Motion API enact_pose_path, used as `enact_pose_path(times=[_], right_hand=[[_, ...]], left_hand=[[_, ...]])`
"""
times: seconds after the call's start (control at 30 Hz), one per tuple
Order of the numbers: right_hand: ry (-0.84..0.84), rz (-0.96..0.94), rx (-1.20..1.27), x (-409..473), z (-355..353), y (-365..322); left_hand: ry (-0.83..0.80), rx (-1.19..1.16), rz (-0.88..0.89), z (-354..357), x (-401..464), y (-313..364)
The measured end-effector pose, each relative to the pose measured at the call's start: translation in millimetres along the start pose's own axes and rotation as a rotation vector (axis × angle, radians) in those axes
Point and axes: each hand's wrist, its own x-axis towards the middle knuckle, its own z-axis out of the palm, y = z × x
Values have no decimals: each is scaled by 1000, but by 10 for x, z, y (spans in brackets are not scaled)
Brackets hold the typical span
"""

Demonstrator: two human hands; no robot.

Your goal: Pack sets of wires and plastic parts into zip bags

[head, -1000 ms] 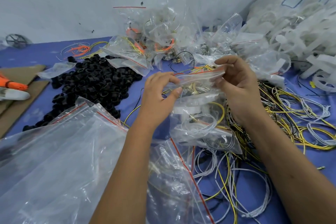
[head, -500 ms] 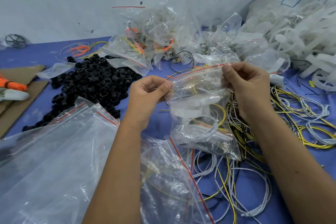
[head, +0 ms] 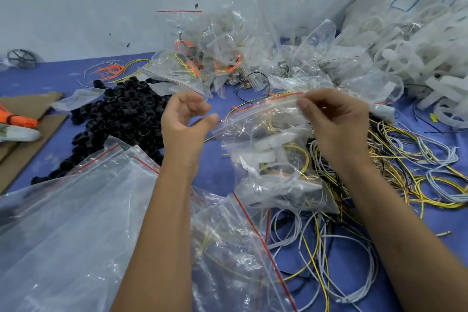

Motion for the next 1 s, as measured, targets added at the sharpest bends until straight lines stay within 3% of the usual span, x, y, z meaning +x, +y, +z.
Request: enact_pose_path(times=[0.1, 0.23, 0.57, 0.77, 1.0], right_hand=[[-97, -301, -269, -87, 124, -50], [-140, -366, -296, -152, 229, -84], [-252, -308, -245, -143, 221, -108], [-274, -334, -279, -133, 235, -119], [-261, -332, -287, -131, 223, -117]], left_hand=[[-8, 322, 234, 120, -37, 62], [-208, 583, 490, 361, -102, 90], [-272, 519, 420, 420, -126, 69], [-292, 420, 237, 408, -134, 83], [-301, 410, 247, 408, -125, 67]])
